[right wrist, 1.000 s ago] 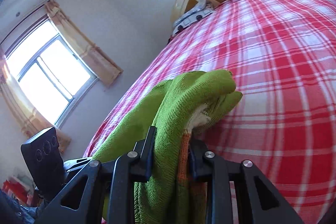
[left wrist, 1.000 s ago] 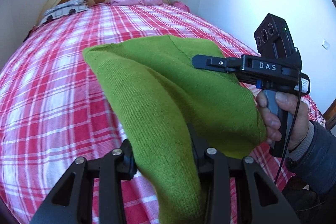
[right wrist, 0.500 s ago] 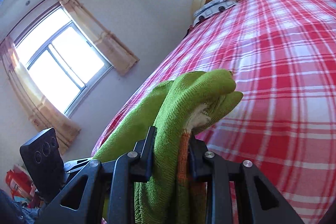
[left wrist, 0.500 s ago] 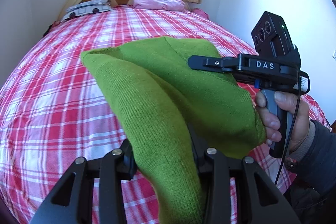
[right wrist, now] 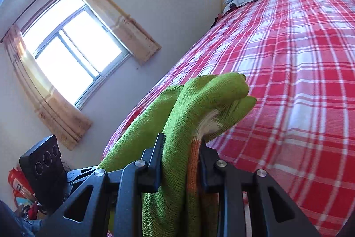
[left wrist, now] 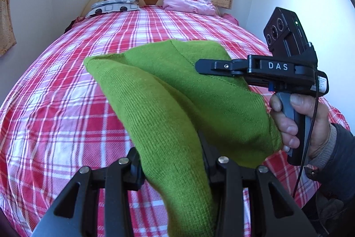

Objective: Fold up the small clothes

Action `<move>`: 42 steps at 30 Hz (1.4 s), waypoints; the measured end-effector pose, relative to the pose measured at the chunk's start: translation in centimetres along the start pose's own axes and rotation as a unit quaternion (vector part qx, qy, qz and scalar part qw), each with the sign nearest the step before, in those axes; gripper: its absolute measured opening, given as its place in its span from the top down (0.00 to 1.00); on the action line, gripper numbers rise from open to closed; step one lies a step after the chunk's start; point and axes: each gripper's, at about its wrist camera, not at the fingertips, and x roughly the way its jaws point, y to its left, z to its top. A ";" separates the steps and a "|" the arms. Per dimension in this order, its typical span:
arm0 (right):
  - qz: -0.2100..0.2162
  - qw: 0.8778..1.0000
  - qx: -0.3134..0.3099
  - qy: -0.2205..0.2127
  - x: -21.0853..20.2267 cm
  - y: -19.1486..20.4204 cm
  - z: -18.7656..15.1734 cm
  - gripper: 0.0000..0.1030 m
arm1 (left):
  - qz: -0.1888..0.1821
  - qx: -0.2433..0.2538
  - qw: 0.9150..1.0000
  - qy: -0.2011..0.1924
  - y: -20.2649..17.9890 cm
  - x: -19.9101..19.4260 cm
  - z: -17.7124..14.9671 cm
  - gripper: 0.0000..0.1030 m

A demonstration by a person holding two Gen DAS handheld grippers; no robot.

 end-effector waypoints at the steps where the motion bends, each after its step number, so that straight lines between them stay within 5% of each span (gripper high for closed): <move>1: 0.000 1.000 -0.002 0.003 0.4 0.2 0.0 0.74 | 0.001 -0.003 1.000 0.000 0.4 -0.1 -0.2 0.61; 17: 0.014 0.999 0.005 0.042 6.1 1.2 -1.1 0.74 | 0.009 -0.039 0.999 0.007 3.7 -0.2 -3.2 0.61; 35: 0.001 0.998 0.025 0.059 7.0 -0.7 -1.4 0.74 | -0.013 -0.058 0.998 -0.002 5.3 0.3 -5.6 0.60; 42: -0.065 0.995 0.003 0.074 7.4 -0.8 -1.9 0.72 | 0.005 -0.046 0.999 -0.003 4.9 0.4 -6.0 0.43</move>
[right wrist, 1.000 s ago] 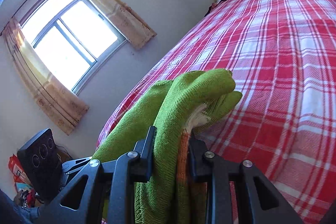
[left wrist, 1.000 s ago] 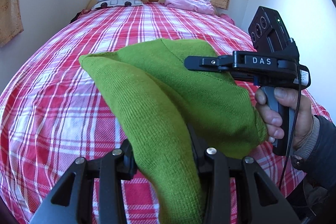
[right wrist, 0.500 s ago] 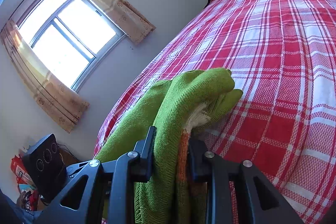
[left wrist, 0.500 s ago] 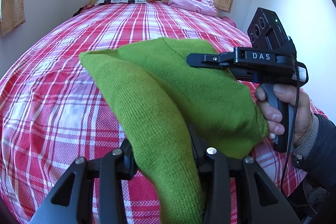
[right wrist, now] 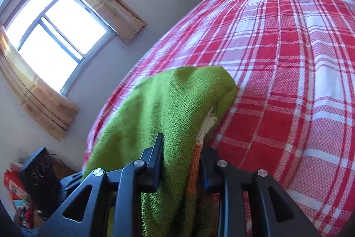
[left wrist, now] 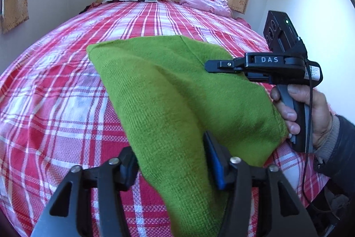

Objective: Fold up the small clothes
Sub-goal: 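Lower the bundle onto the bed and open both grippers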

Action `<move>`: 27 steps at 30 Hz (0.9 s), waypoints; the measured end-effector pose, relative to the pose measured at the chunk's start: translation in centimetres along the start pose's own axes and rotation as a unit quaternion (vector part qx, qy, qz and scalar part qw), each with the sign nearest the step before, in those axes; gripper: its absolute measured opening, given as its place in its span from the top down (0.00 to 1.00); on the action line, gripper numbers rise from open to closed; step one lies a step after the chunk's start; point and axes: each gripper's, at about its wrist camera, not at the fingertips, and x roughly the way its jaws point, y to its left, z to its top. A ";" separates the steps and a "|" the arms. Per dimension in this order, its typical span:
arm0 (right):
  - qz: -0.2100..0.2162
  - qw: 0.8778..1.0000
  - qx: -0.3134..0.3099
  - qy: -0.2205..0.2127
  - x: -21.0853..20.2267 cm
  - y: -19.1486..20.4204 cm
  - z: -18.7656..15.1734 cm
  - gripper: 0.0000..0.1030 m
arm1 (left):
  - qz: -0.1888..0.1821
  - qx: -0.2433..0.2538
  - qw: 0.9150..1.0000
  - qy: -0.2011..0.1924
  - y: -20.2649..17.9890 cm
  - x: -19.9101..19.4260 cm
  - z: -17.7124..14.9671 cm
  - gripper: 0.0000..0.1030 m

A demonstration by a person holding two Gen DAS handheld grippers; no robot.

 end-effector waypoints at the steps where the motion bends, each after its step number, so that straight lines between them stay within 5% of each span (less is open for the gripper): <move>1: -0.011 1.000 -0.008 0.002 0.1 0.2 0.0 0.71 | 0.003 0.005 1.000 -0.001 -0.1 -0.1 -0.1 0.42; 9: -0.072 0.997 -0.038 0.001 -0.7 0.9 -0.3 0.65 | 0.029 0.013 0.999 -0.019 -0.1 -1.8 0.1 0.30; 12: -0.118 0.991 -0.053 -0.040 -3.0 2.5 -0.4 0.64 | 0.070 0.029 0.995 -0.057 -0.4 -3.2 0.7 0.10; 16: -0.079 0.990 -0.092 -0.067 -5.3 5.8 -1.1 0.63 | 0.122 0.022 0.991 -0.054 0.4 -2.2 1.3 0.08; 22: -0.057 0.986 -0.153 -0.016 -3.3 8.7 -3.3 0.60 | 0.119 -0.008 0.992 -0.043 2.2 -0.9 1.4 0.03; 27: -0.083 0.987 -0.132 0.028 -1.4 6.5 -4.8 0.61 | 0.103 -0.020 0.994 -0.026 2.7 0.2 1.1 0.00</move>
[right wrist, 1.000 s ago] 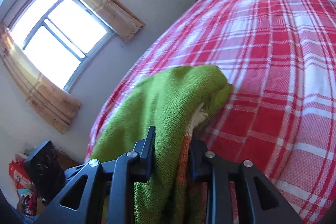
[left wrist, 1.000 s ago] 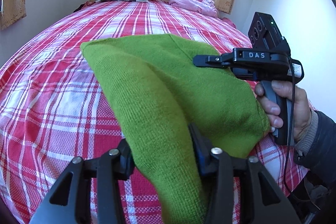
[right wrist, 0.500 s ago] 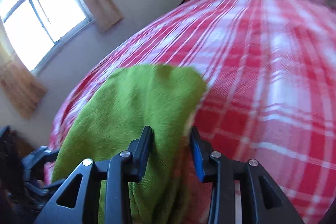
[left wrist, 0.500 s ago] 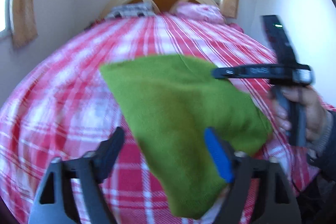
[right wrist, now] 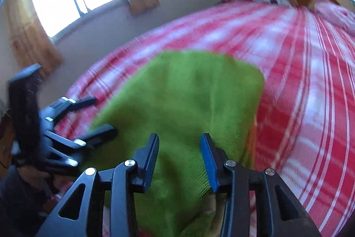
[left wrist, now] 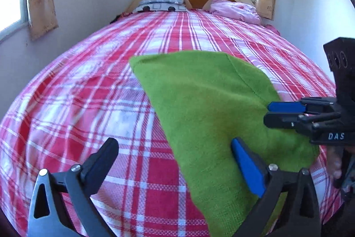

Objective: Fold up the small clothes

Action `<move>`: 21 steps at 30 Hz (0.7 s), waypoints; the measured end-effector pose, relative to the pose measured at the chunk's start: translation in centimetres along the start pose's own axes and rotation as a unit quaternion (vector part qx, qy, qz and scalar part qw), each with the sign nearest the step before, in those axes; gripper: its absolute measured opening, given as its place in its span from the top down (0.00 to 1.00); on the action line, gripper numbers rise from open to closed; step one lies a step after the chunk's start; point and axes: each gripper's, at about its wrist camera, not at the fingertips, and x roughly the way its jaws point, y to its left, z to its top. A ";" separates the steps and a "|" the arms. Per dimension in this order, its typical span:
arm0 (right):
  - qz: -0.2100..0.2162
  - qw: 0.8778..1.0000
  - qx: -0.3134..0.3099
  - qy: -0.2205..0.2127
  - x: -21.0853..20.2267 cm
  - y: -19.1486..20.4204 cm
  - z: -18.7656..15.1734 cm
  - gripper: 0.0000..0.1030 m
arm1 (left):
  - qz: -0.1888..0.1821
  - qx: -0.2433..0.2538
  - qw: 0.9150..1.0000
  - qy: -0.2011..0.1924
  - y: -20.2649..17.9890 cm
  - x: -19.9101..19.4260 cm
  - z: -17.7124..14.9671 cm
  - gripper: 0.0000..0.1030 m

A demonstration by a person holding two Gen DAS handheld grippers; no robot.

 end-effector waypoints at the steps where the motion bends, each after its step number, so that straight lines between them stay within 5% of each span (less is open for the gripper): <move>1: 0.004 1.000 0.008 -0.001 -0.1 -0.3 -0.1 0.61 | -0.006 -0.005 1.000 0.005 0.1 0.3 -0.2 0.00; 10: -0.035 0.999 0.019 -0.021 -3.1 0.5 -1.2 0.60 | -0.005 -0.036 0.999 -0.001 -0.3 -1.7 -1.3 0.00; 14: -0.112 0.992 0.003 -0.055 -6.8 2.2 -2.7 0.37 | 0.002 -0.025 0.999 -0.028 -1.2 -4.5 -1.0 0.00; 21: -0.149 0.983 -0.014 -0.102 -12.5 4.8 -4.3 0.37 | -0.017 -0.040 0.997 -0.064 -1.4 -8.3 -0.2 0.00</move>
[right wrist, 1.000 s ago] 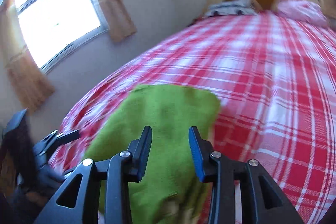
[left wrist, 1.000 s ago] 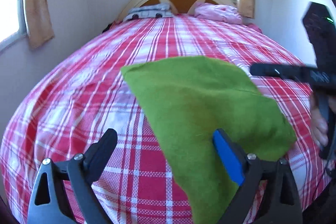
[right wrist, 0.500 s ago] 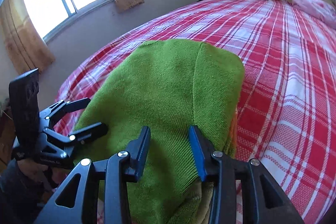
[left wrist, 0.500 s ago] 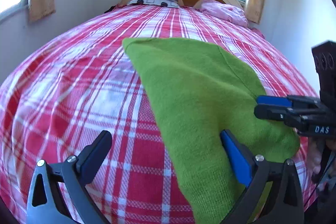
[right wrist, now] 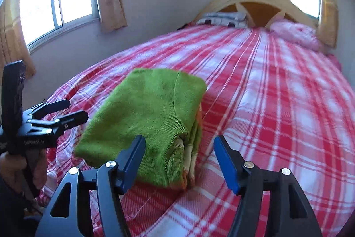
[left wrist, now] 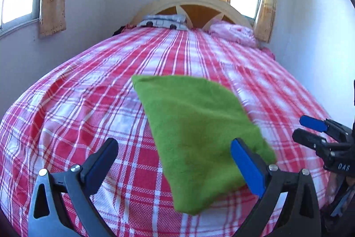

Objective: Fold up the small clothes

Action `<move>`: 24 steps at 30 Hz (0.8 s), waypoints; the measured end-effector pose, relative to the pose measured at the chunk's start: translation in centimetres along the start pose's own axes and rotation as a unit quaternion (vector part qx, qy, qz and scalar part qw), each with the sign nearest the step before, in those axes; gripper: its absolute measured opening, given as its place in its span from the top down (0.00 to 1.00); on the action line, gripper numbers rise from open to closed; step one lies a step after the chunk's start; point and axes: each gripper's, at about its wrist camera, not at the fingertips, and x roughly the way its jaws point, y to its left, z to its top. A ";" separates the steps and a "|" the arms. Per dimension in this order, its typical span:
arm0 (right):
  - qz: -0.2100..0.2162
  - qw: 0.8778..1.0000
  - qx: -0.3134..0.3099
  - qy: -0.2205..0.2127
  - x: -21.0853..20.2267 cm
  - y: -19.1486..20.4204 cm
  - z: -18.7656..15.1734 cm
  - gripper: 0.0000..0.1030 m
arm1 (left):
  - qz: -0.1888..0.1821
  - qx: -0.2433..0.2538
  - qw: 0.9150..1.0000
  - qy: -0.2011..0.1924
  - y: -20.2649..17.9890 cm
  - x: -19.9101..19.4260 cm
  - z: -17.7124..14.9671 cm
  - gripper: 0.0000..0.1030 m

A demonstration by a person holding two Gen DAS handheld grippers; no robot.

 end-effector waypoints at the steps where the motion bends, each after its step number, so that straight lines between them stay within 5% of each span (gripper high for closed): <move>1: -0.001 1.000 -0.003 -0.006 -0.6 0.3 0.1 0.37 | -0.001 0.001 1.000 -0.005 -0.2 -0.5 0.1 0.00; 13: -0.021 0.996 -0.021 -0.084 -5.2 2.1 0.9 0.36 | -0.009 0.008 0.999 -0.046 -0.7 -3.5 1.2 0.00; 24: -0.021 0.997 -0.014 -0.079 -5.2 1.9 0.5 0.36 | -0.010 0.016 0.999 -0.049 -1.4 -3.7 1.0 0.00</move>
